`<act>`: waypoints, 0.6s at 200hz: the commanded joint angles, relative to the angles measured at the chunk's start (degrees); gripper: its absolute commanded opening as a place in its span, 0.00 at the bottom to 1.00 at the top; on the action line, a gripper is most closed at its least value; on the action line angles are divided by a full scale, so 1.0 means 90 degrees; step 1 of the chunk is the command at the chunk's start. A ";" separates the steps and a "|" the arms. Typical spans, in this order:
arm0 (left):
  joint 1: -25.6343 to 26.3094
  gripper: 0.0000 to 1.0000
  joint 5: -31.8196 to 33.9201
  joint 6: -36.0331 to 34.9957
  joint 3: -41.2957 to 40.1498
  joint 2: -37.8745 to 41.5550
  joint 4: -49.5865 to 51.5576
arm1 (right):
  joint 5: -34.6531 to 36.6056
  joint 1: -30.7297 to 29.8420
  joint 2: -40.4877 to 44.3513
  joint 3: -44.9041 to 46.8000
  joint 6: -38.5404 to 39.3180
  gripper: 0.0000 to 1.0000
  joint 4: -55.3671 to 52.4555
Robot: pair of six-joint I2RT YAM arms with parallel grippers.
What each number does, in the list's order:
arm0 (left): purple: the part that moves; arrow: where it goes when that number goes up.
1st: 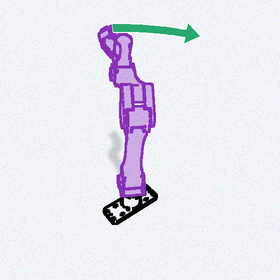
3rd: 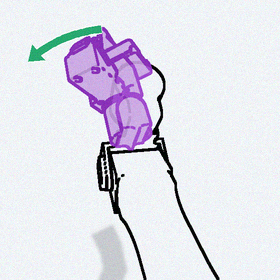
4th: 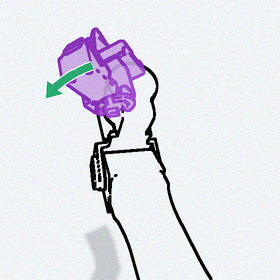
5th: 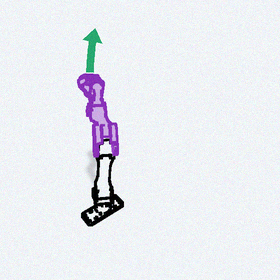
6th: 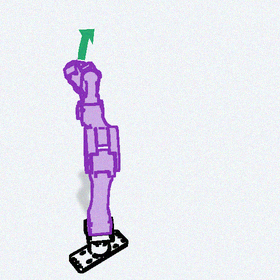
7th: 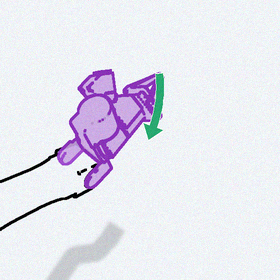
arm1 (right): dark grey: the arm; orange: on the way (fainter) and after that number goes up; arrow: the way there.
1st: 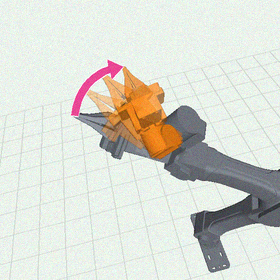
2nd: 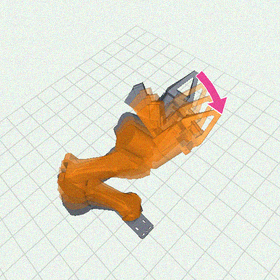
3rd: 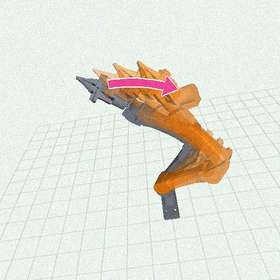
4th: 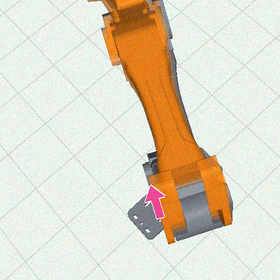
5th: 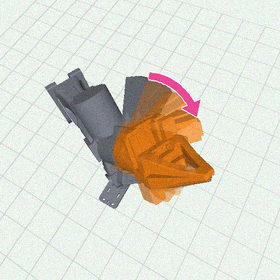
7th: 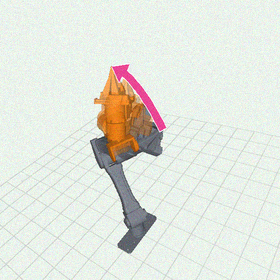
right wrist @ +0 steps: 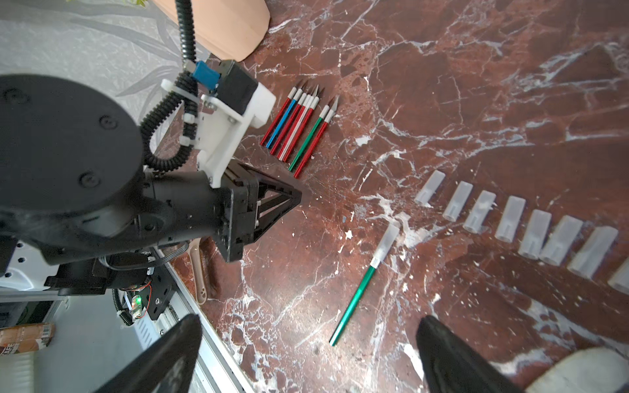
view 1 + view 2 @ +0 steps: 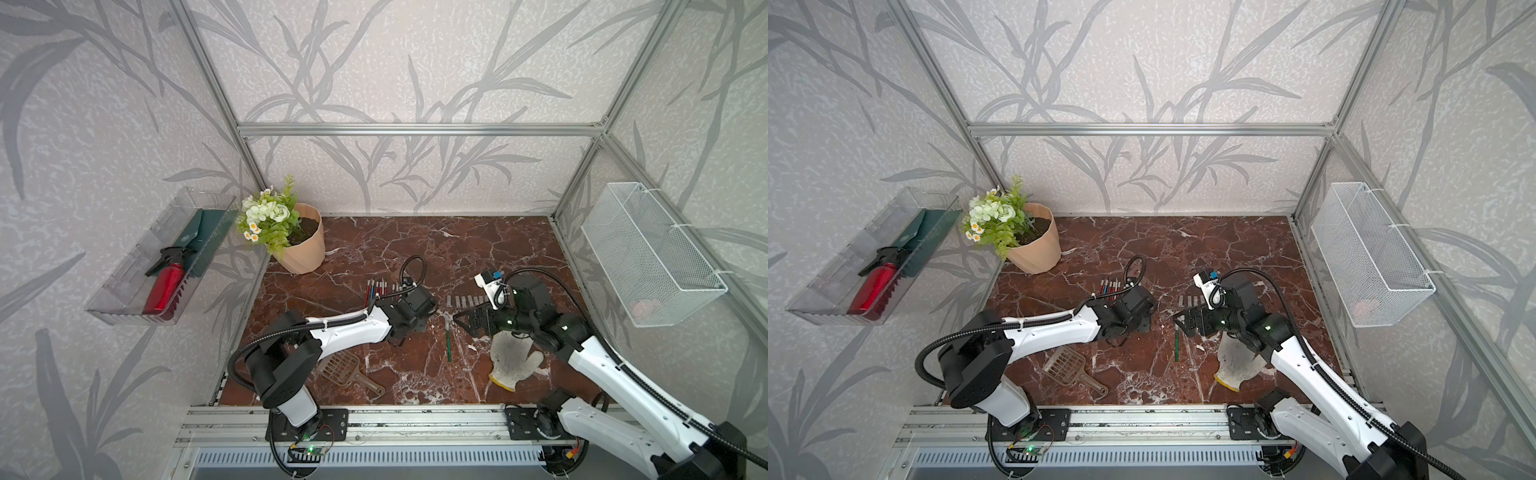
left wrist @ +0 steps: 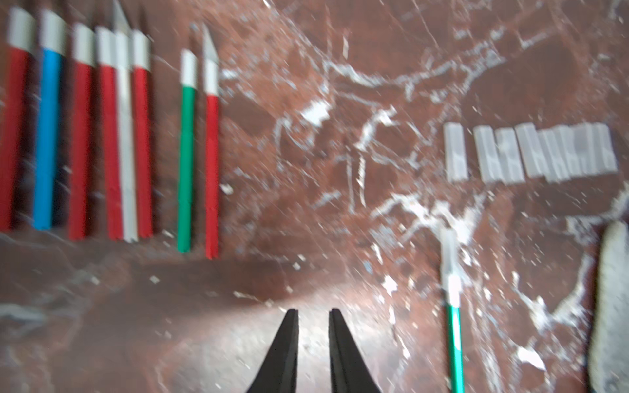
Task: Remove protective caps from carving knives
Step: Place the carving knife at the center of the board.
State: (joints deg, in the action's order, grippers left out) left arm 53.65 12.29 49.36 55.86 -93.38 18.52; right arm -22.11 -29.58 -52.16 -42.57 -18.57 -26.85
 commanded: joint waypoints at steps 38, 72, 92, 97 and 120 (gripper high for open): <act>0.0796 0.27 -0.0027 0.0985 -0.0098 0.0091 -0.0277 | 0.0198 -0.0024 0.1100 0.0080 -0.0268 0.99 -0.1787; 0.1126 0.29 -0.0038 0.1088 0.0097 -0.0150 -0.0346 | 0.0228 -0.0026 0.1665 0.0010 -0.0491 0.99 -0.2450; 0.1250 0.29 -0.0055 0.1099 0.0296 -0.0382 -0.0339 | 0.0279 -0.0024 0.1840 -0.0111 -0.0564 0.99 -0.2818; 0.1279 0.29 -0.0052 0.1090 0.0362 -0.0443 -0.0320 | 0.0278 -0.0029 0.1905 -0.0126 -0.0583 0.99 -0.2851; 0.1418 0.29 -0.0009 0.1025 0.0695 -0.0752 -0.0120 | 0.0368 -0.0029 0.2182 -0.0218 -0.0643 0.99 -0.2999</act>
State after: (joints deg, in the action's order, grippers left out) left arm 65.23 10.96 57.71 58.52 -97.56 15.86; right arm -19.81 -29.58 -34.76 -42.35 -23.03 -49.41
